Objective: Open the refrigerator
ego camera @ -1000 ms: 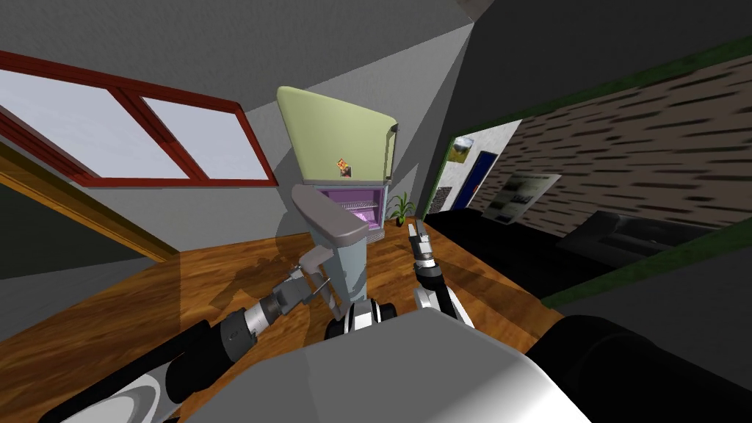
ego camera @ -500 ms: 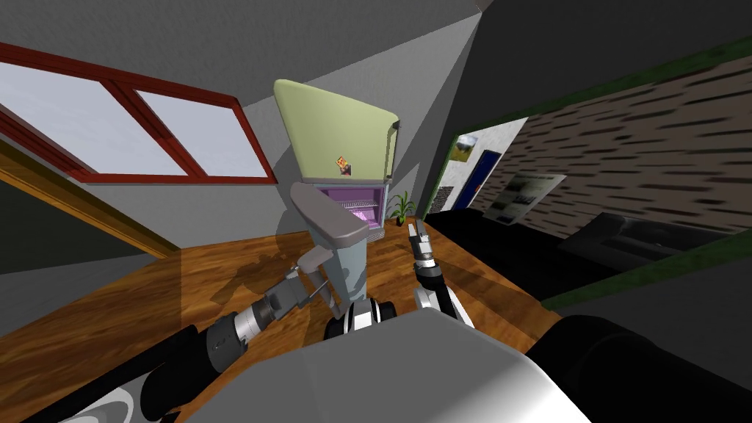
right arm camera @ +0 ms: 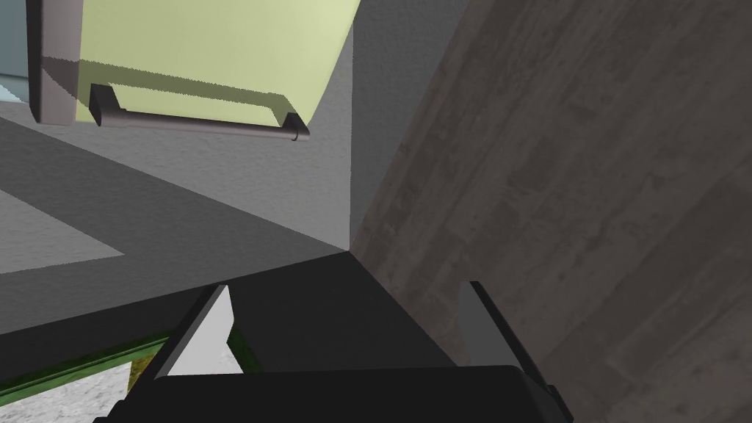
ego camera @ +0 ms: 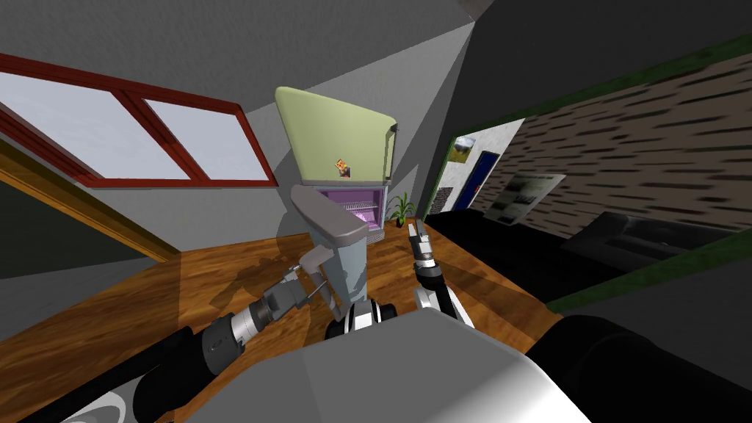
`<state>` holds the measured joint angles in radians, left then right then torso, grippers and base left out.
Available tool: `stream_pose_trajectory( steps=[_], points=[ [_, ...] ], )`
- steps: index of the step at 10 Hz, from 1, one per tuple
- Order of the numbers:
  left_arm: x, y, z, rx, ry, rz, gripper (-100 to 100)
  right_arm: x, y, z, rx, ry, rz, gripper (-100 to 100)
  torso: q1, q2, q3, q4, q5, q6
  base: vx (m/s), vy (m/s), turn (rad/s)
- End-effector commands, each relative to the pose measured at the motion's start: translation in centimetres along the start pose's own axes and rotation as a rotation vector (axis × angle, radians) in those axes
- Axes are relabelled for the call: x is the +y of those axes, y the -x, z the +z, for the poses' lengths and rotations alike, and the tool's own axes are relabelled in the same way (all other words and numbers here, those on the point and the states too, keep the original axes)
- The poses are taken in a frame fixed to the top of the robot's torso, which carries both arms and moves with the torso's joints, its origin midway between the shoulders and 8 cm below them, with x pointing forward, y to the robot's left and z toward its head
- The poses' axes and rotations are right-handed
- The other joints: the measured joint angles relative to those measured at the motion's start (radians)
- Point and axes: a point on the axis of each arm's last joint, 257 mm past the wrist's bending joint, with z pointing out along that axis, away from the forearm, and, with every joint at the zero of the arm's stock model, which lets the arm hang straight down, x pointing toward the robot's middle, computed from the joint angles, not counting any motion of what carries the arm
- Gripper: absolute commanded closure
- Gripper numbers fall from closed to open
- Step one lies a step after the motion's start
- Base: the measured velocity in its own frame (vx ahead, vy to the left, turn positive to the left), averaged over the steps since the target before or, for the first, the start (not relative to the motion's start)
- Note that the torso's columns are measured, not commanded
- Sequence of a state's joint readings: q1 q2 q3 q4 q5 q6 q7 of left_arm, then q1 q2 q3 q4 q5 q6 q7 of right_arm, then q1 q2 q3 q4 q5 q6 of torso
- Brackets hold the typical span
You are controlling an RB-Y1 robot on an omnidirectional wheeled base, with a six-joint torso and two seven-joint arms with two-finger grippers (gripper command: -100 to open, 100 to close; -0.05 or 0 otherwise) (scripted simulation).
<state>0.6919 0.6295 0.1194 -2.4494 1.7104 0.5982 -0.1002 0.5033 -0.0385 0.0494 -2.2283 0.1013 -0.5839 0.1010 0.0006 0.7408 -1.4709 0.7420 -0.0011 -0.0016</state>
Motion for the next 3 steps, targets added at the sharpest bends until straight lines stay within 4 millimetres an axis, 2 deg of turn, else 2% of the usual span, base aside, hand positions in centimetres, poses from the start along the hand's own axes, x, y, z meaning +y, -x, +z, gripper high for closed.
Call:
stream_pose_trajectory(
  steps=[1,3],
  points=[
    [-0.04,0.04,-0.01,-0.001,-0.001,0.000,0,0.00,0.00,0.00,0.000,0.000,0.000,0,-0.001,0.000,-0.002,-0.002,0.001,0.001,0.000,0.000,0.000],
    [-0.08,0.10,-0.01,-0.002,-0.003,0.000,0,0.00,0.00,0.00,0.000,0.000,0.000,0,-0.001,-0.001,-0.004,-0.003,0.001,0.001,0.000,0.000,0.000]
  ],
)
